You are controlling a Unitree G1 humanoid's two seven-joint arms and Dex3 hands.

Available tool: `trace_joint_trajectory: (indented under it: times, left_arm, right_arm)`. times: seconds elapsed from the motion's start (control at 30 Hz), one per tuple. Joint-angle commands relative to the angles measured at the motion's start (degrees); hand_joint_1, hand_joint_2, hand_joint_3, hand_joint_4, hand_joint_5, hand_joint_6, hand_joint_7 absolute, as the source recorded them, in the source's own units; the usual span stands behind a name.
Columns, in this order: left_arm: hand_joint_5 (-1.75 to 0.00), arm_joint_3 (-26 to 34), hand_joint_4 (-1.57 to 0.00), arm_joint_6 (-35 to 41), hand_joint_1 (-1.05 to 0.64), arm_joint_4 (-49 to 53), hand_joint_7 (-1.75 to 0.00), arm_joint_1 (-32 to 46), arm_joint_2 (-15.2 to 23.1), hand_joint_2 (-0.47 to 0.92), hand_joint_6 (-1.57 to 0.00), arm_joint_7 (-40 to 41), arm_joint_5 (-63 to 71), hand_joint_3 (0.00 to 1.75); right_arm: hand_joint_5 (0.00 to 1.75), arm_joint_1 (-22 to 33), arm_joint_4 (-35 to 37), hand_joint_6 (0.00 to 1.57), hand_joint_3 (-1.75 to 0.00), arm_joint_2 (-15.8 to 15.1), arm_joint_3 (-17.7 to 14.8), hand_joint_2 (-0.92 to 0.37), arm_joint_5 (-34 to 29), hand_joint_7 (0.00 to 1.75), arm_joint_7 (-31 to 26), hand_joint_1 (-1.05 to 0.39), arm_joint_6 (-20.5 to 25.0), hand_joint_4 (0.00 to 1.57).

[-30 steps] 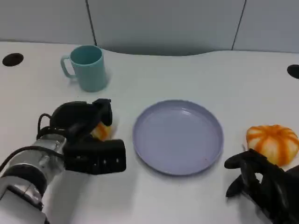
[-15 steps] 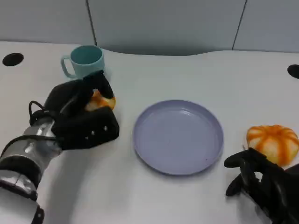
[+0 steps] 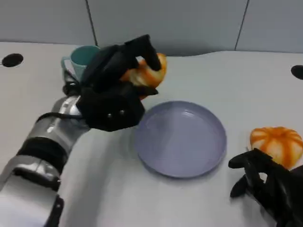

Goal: Grasp the bread from the table and place it into the plate.

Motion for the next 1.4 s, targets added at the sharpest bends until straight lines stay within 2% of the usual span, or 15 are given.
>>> trace_joint_trajectory:
  times: [0.03,0.33,0.5,0.57,0.6,0.67,0.73,0.8,0.87,0.93,1.07,1.13,1.3,1.33,1.4]
  left_arm:
    - [-1.75,-2.5,-0.91,1.4,-0.05,1.3,-1.75,-3.4,-3.9,0.83,-0.67,-1.6,2.0,0.08]
    - [-1.75,-6.1,-0.88,2.2,-0.08,4.1,-1.75,-3.7,-5.5,0.84,-0.64,-7.9,4.6,0.1]
    - [-1.75,-10.5,-0.84,3.6,-0.2,5.8,-1.75,-3.5,-6.1,0.82,-0.61,-5.6,9.2,0.09]
    - [-1.75,-12.4,-0.77,3.8,-0.25,6.0,-1.75,-3.9,-5.8,0.82,-0.56,-4.3,11.7,0.08]
    - [-1.75,-13.2,-0.64,3.9,-0.32,6.1,-1.69,-4.1,-5.6,0.83,-0.49,-3.8,12.6,0.07]
    - [-1.69,-14.3,-0.49,3.9,-0.39,6.2,-1.53,-4.8,-5.5,0.85,-0.42,-4.4,13.8,0.05]
    - [-1.43,-14.7,-0.35,3.7,-0.46,6.3,-1.12,-5.4,-5.5,0.87,-0.38,-6.2,13.9,0.02]
    - [-1.11,-14.8,-0.28,3.6,-0.5,6.5,-0.64,-5.8,-5.6,0.88,-0.42,-7.4,13.7,0.0]
    - [-0.92,-15.2,-0.11,3.8,-0.56,6.4,-0.38,-6.3,-5.6,0.89,-0.35,-8.4,13.9,0.0]
    - [-0.79,-15.5,-0.02,3.9,-0.6,6.3,-0.28,-6.6,-5.7,0.89,-0.27,-8.9,14.0,0.0]
    - [-0.19,-15.7,0.0,3.8,-0.68,6.1,-0.19,-6.9,-5.9,0.89,-0.11,-8.9,13.6,0.0]
    - [-0.04,-15.8,0.0,3.6,-0.71,6.0,-0.18,-6.9,-5.8,0.89,-0.07,-8.8,13.6,0.0]
    - [0.0,-15.8,0.0,3.3,-0.71,5.7,-0.19,-7.2,-5.1,0.89,-0.05,-9.1,13.6,0.0]
    - [0.0,-15.7,0.0,3.1,-0.77,5.5,-0.16,-7.5,-4.6,0.91,-0.02,-9.3,13.6,0.04]
    - [0.0,-10.5,-0.01,0.0,-0.8,4.0,-0.16,-6.6,-1.8,0.92,-0.03,-12.0,7.5,0.06]
  right_arm:
    - [1.74,0.3,-0.5,0.45,-0.56,0.2,0.1,-0.92,-0.3,1.51,-1.4,-0.29,2.1,0.53]
    - [1.75,1.0,-0.8,0.44,-0.56,0.8,0.7,-0.92,-0.1,1.52,-1.1,-0.3,1.3,0.53]
    - [1.75,0.7,0.7,0.45,-0.57,0.6,1.7,-0.92,-1.4,1.52,-0.8,-0.28,-1.5,0.55]
    - [1.75,0.7,1.3,0.46,-0.57,0.5,1.9,-0.92,-1.4,1.52,-0.5,-0.3,-2.8,0.56]
    - [1.75,0.7,1.4,0.46,-0.57,0.5,2.1,-0.92,-1.4,1.51,-0.5,-0.3,-3.3,0.56]
    - [1.75,0.7,1.7,0.46,-0.57,0.4,2.4,-0.92,-1.8,1.51,-0.5,-0.3,-4.1,0.56]
    - [1.75,0.7,1.7,0.46,-0.57,0.3,2.7,-0.92,-2.4,1.51,-0.8,-0.31,-4.3,0.56]
    - [1.75,0.7,1.6,0.45,-0.57,0.3,2.7,-0.92,-2.6,1.5,-0.8,-0.31,-4.1,0.56]
    - [1.75,0.8,1.3,0.45,-0.57,0.5,2.7,-0.92,-2.7,1.5,-0.8,-0.31,-3.6,0.55]
    - [1.75,0.8,1.4,0.45,-0.57,0.5,2.7,-0.92,-2.8,1.5,-0.7,-0.31,-4.0,0.55]
    - [1.75,0.8,1.4,0.45,-0.58,0.5,2.4,-0.92,-2.2,1.5,-0.3,-0.3,-3.9,0.55]
    - [1.75,0.8,1.3,0.45,-0.58,0.6,2.4,-0.92,-2.2,1.51,-0.3,-0.3,-3.8,0.55]
    - [1.75,0.6,1.6,0.45,-0.57,0.5,2.2,-0.92,-2.1,1.51,-0.3,-0.3,-3.8,0.55]
    - [1.75,0.5,1.8,0.45,-0.57,0.5,2.1,-0.92,-2.1,1.52,-0.3,-0.31,-3.9,0.56]
    - [1.75,0.5,1.6,0.46,-0.56,-0.1,2.1,-0.92,-2.5,1.52,-0.3,-0.31,-3.5,0.56]
